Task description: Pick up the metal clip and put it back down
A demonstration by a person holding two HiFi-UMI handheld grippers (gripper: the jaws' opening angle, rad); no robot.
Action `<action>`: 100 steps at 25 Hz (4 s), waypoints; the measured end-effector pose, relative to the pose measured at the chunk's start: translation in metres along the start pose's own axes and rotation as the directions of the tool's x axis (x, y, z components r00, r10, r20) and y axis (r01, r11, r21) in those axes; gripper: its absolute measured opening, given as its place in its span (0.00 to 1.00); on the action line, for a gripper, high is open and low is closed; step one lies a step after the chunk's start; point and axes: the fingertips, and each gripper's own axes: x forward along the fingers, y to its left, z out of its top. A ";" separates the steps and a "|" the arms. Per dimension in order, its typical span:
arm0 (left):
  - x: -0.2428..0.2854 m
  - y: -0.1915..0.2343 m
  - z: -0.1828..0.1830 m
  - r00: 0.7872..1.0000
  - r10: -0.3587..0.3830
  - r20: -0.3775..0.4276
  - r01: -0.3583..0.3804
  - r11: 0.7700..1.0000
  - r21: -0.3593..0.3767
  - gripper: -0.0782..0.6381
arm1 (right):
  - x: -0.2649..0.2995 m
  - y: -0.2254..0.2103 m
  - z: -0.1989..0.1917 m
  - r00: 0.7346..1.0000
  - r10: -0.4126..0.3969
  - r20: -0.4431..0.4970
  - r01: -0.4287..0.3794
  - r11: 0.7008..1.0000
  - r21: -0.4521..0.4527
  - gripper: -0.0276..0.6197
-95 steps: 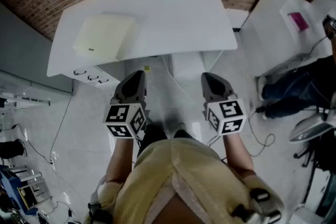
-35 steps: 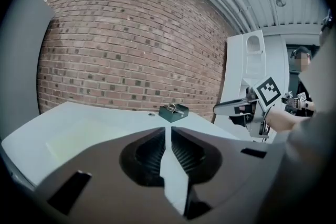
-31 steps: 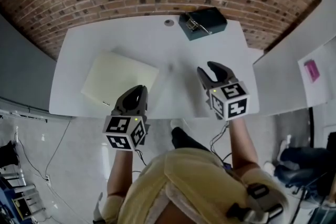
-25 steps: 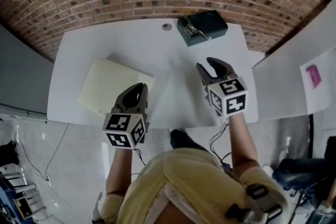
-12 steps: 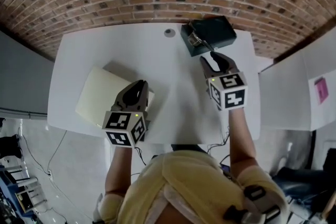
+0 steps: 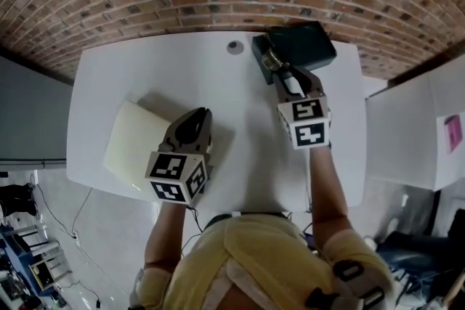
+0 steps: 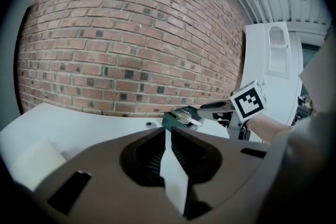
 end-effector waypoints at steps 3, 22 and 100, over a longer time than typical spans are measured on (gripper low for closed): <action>0.013 0.004 0.003 1.000 -0.002 -0.009 0.002 1.000 -0.006 0.13 | 0.016 -0.005 -0.003 1.000 -0.029 -0.004 0.029 0.999 -0.029 0.24; 0.080 0.035 0.010 0.999 0.040 -0.033 -0.041 0.998 -0.037 0.13 | 0.081 -0.015 -0.020 0.996 -0.093 -0.011 0.090 0.980 -0.178 0.24; -0.199 0.360 -0.037 0.924 0.371 0.093 -0.340 0.908 -0.244 0.13 | 0.122 0.314 0.138 0.992 0.071 0.107 -0.017 0.899 -0.438 0.05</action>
